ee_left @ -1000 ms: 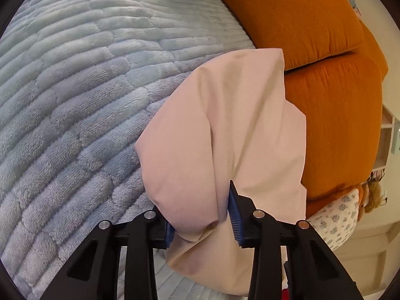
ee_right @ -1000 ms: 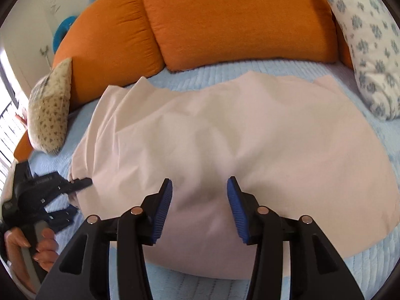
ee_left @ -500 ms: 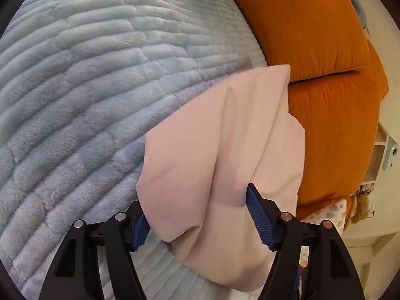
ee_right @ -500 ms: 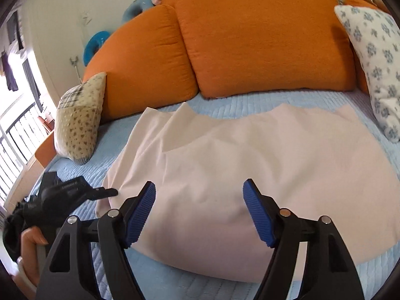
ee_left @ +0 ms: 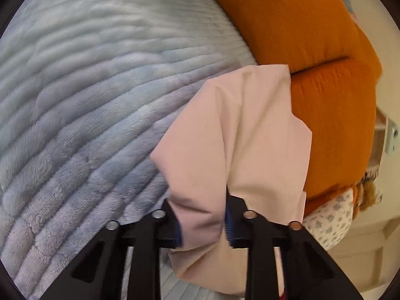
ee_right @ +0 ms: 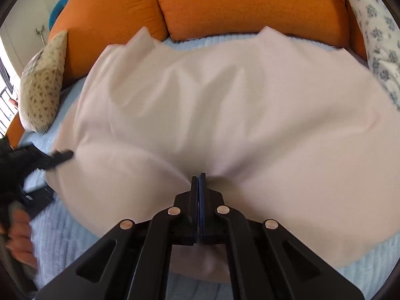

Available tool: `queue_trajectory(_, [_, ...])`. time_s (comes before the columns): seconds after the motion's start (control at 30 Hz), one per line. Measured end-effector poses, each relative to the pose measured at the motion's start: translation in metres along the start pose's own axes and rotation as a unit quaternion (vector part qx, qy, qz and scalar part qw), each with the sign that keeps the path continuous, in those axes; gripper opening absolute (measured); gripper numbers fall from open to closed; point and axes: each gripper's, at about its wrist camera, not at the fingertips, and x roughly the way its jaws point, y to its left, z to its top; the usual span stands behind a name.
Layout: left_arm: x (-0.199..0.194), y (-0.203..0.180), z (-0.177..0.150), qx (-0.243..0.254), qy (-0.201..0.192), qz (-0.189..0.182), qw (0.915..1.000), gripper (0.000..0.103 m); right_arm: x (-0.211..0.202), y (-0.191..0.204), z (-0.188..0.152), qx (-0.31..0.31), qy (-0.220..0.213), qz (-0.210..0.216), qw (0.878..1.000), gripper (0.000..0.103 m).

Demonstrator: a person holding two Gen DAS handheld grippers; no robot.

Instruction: Fold large clothes

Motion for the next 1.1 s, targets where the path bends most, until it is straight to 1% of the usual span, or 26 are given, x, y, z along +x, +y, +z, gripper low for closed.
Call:
queue_trajectory(0.03, [-0.001, -0.008, 0.0, 0.015, -0.005, 0.004, 0.9999, 0.025, 0.0, -0.001, -0.004, 0.008, -0.009, 0.002, 1.0, 0.0])
queue_trajectory(0.1, [-0.009, -0.033, -0.002, 0.058, -0.017, 0.006, 0.9981, 0.023, -0.001, -0.004, -0.007, 0.028, -0.01, 0.009, 1.0, 0.0])
queue_trajectory(0.17, [-0.016, -0.057, -0.005, 0.089, -0.022, -0.004, 0.9958, 0.021, -0.007, -0.014, -0.014, 0.079, -0.014, 0.029, 0.996, 0.0])
queue_trajectory(0.2, [-0.02, -0.07, -0.006, 0.102, -0.023, -0.01, 0.9944, 0.021, -0.01, -0.017, -0.019, 0.095, -0.018, 0.033, 0.995, 0.0])
queue_trajectory(0.3, [-0.032, -0.112, -0.016, 0.135, -0.018, -0.038, 0.99, 0.019, -0.023, -0.018, -0.035, 0.117, -0.044, 0.029, 0.992, 0.0])
queue_trajectory(0.33, [-0.035, -0.128, -0.02, 0.152, -0.016, -0.044, 0.9873, 0.019, -0.03, -0.024, -0.04, 0.135, -0.063, 0.025, 0.988, 0.0])
queue_trajectory(0.37, [-0.039, -0.146, -0.026, 0.177, -0.013, -0.046, 0.983, 0.019, -0.033, -0.026, -0.045, 0.143, -0.076, 0.024, 0.987, 0.0])
queue_trajectory(0.4, [-0.04, -0.168, -0.034, 0.205, -0.005, -0.049, 0.9774, 0.018, -0.03, -0.025, -0.047, 0.144, -0.075, 0.023, 0.986, 0.0])
queue_trajectory(0.43, [-0.036, -0.187, -0.043, 0.223, 0.013, -0.055, 0.9731, 0.018, -0.021, -0.028, -0.046, 0.152, -0.056, 0.031, 0.986, 0.0])
queue_trajectory(0.47, [-0.035, -0.199, -0.052, 0.234, 0.018, -0.06, 0.9703, 0.018, -0.019, -0.036, -0.045, 0.175, -0.051, 0.047, 0.982, 0.0])
queue_trajectory(0.5, [-0.034, -0.218, -0.064, 0.257, 0.019, -0.064, 0.964, 0.018, -0.021, -0.044, -0.046, 0.203, -0.054, 0.069, 0.975, 0.0])
queue_trajectory(0.53, [-0.035, -0.231, -0.074, 0.278, 0.02, -0.064, 0.9583, 0.017, -0.026, -0.053, -0.049, 0.228, -0.068, 0.091, 0.967, 0.0])
queue_trajectory(0.57, [-0.031, -0.251, -0.089, 0.301, 0.026, -0.065, 0.9509, 0.017, -0.03, -0.058, -0.054, 0.242, -0.08, 0.095, 0.962, 0.0])
queue_trajectory(0.63, [-0.02, -0.28, -0.115, 0.331, 0.048, -0.069, 0.9399, 0.017, -0.041, -0.069, -0.067, 0.27, -0.105, 0.088, 0.953, 0.0])
queue_trajectory(0.67, [-0.015, -0.291, -0.127, 0.344, 0.055, -0.068, 0.935, 0.017, -0.044, -0.072, -0.073, 0.278, -0.11, 0.086, 0.95, 0.0])
queue_trajectory(0.7, [-0.008, -0.302, -0.143, 0.361, 0.066, -0.063, 0.9283, 0.017, -0.044, -0.073, -0.077, 0.277, -0.109, 0.087, 0.951, 0.0])
queue_trajectory(0.77, [0.007, -0.315, -0.17, 0.378, 0.086, -0.057, 0.9202, 0.017, -0.044, -0.078, -0.08, 0.279, -0.104, 0.087, 0.951, 0.0])
queue_trajectory(0.83, [0.021, -0.326, -0.201, 0.395, 0.106, -0.061, 0.9105, 0.017, -0.047, -0.084, -0.082, 0.286, -0.102, 0.085, 0.949, 0.0])
queue_trajectory(0.87, [0.025, -0.33, -0.212, 0.401, 0.113, -0.063, 0.9071, 0.017, -0.049, -0.086, -0.083, 0.289, -0.104, 0.084, 0.948, 0.0])
queue_trajectory(0.9, [0.033, -0.338, -0.229, 0.412, 0.124, -0.067, 0.9, 0.017, -0.051, -0.087, -0.085, 0.288, -0.105, 0.082, 0.948, 0.0])
queue_trajectory(0.93, [0.038, -0.343, -0.242, 0.421, 0.132, -0.068, 0.895, 0.017, -0.055, -0.089, -0.091, 0.287, -0.108, 0.079, 0.949, 0.0])
queue_trajectory(0.97, [0.046, -0.351, -0.261, 0.433, 0.147, -0.067, 0.8867, 0.017, -0.059, -0.094, -0.095, 0.29, -0.11, 0.077, 0.948, 0.0])
queue_trajectory(1.03, [0.06, -0.355, -0.283, 0.449, 0.167, -0.058, 0.8758, 0.017, -0.061, -0.103, -0.1, 0.302, -0.112, 0.077, 0.943, 0.0])
queue_trajectory(1.07, [0.076, -0.357, -0.299, 0.455, 0.19, -0.041, 0.869, 0.017, -0.059, -0.107, -0.098, 0.308, -0.11, 0.079, 0.942, 0.0])
queue_trajectory(1.1, [0.085, -0.356, -0.307, 0.451, 0.204, -0.032, 0.8683, 0.016, -0.058, -0.112, -0.097, 0.313, -0.107, 0.084, 0.94, 0.0])
